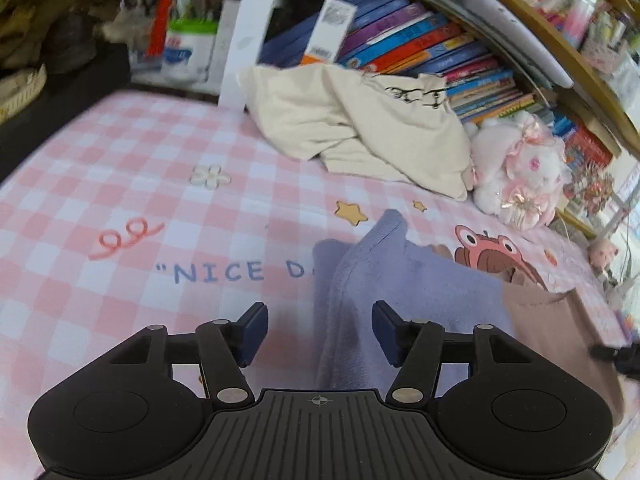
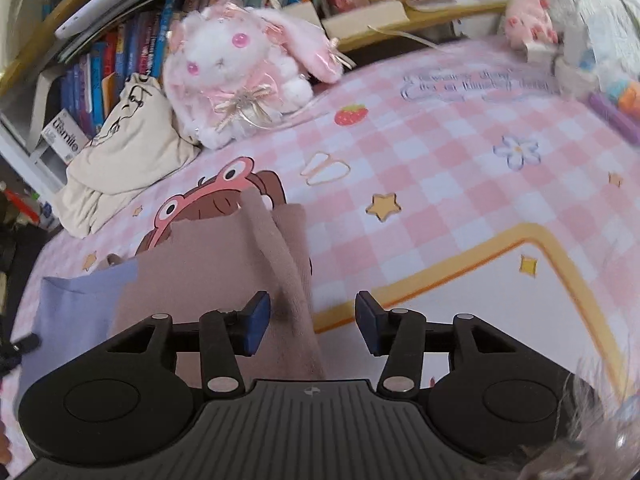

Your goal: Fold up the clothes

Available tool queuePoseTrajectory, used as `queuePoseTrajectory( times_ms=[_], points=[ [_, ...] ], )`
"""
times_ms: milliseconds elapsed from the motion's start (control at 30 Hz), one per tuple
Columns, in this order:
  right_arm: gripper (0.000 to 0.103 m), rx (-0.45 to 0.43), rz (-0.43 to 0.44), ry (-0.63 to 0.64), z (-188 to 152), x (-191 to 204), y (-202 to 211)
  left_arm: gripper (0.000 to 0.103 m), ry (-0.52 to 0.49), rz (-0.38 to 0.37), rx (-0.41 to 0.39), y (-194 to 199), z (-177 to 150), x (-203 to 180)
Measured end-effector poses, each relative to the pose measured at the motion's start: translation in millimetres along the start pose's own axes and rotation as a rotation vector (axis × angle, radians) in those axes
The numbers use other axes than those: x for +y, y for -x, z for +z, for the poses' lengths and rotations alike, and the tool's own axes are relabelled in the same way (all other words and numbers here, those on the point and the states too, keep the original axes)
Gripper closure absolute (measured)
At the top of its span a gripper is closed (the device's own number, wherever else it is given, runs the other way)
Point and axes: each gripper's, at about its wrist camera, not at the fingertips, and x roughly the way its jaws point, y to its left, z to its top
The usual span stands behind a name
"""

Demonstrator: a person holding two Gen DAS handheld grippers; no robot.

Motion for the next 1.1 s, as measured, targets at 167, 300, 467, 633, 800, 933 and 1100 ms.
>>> queuePoseTrajectory(
  times_ms=[167,300,467,633,800,933,1100],
  points=[
    [0.08,0.02,0.068,-0.111,-4.5,-7.3,-8.4,0.076,0.097,-0.069,0.044,-10.8,-6.3,8.6],
    [0.082,0.036,0.084,-0.124,-7.7,-5.6,-7.0,0.078,0.147,-0.094,0.06,-9.2,-12.4,11.0],
    [0.082,0.058,0.099,-0.121,-20.3,-9.2,4.4,0.078,0.141,-0.098,0.085,7.0,-25.4,14.9],
    [0.082,0.075,0.097,-0.088,-41.7,-3.9,20.7,0.078,0.127,-0.081,0.101,33.6,-45.3,19.4],
    [0.081,0.108,0.091,-0.031,-58.8,3.4,35.7,0.077,0.062,-0.056,0.106,53.8,-58.5,21.1],
    [0.059,0.08,0.009,0.108,-51.8,20.3,39.4,0.062,-0.06,-0.016,0.039,61.8,-46.7,6.3],
    [0.053,0.015,-0.039,0.31,-36.4,47.1,28.1,0.044,-0.245,0.024,-0.037,57.7,-28.5,-23.3]
  ],
)
